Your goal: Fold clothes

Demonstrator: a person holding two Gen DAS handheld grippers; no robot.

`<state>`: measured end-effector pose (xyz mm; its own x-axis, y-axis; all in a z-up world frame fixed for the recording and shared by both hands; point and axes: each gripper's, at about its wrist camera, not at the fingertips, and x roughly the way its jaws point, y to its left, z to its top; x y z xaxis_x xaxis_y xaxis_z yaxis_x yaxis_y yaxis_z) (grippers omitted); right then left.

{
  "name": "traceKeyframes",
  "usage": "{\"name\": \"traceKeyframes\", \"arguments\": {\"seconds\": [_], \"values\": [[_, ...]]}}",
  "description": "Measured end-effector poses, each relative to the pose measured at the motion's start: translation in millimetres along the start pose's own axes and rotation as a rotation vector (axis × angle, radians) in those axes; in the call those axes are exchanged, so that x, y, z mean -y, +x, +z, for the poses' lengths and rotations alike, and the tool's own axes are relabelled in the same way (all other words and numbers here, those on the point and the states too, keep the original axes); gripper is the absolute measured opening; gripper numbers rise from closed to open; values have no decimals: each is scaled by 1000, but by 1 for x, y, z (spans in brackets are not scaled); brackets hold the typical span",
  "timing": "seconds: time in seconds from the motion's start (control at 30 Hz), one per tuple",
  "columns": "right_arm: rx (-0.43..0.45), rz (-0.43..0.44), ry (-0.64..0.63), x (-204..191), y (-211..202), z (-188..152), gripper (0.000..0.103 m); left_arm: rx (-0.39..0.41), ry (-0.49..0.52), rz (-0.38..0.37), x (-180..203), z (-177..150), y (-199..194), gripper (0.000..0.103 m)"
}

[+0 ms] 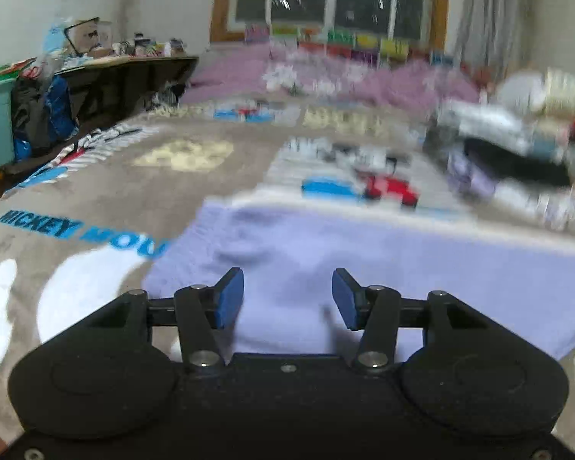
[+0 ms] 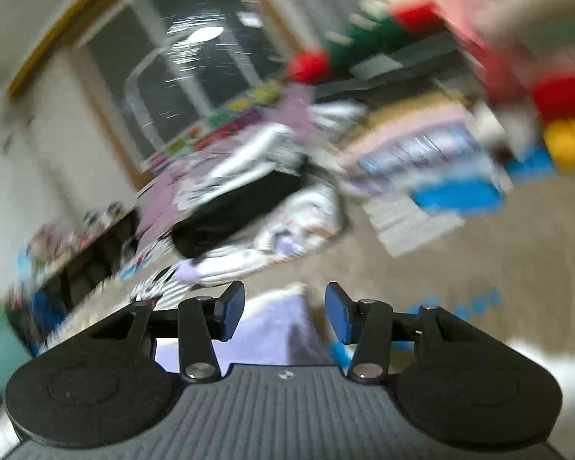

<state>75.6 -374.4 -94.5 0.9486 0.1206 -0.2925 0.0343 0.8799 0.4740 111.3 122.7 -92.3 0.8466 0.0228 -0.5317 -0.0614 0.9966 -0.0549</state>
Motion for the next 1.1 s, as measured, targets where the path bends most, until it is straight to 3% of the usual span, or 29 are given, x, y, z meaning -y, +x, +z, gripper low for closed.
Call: {"name": "traceKeyframes", "arguments": {"seconds": [0.07,0.13,0.17,0.23,0.37,0.47,0.57,0.77,0.93,1.1], "values": [[-30,37,-100,-13,8,-3,48,-78,48,29,3,-10,16,52],[-86,66,-181,-23,23,-9,45,-55,77,47,8,-15,13,52],[-144,41,-219,-26,36,-14,45,-50,69,43,6,-17,12,52],[-222,-1,-212,-14,62,-18,27,-41,50,36,2,-19,10,53],[-162,7,-136,-7,51,-2,26,13,-9,15,-3,-18,-12,54],[-126,20,-79,4,48,5,30,60,-154,18,-13,-13,-27,54],[-97,30,-83,7,45,10,34,85,-360,-16,-38,-11,-35,55],[-117,117,-167,-11,49,9,39,43,-688,-93,-75,-19,-28,63],[-248,51,-217,-12,82,-3,40,19,-855,-137,-88,-26,-21,63],[-238,68,-211,-14,83,-2,41,0,-999,-173,-101,-31,-12,64]]}}
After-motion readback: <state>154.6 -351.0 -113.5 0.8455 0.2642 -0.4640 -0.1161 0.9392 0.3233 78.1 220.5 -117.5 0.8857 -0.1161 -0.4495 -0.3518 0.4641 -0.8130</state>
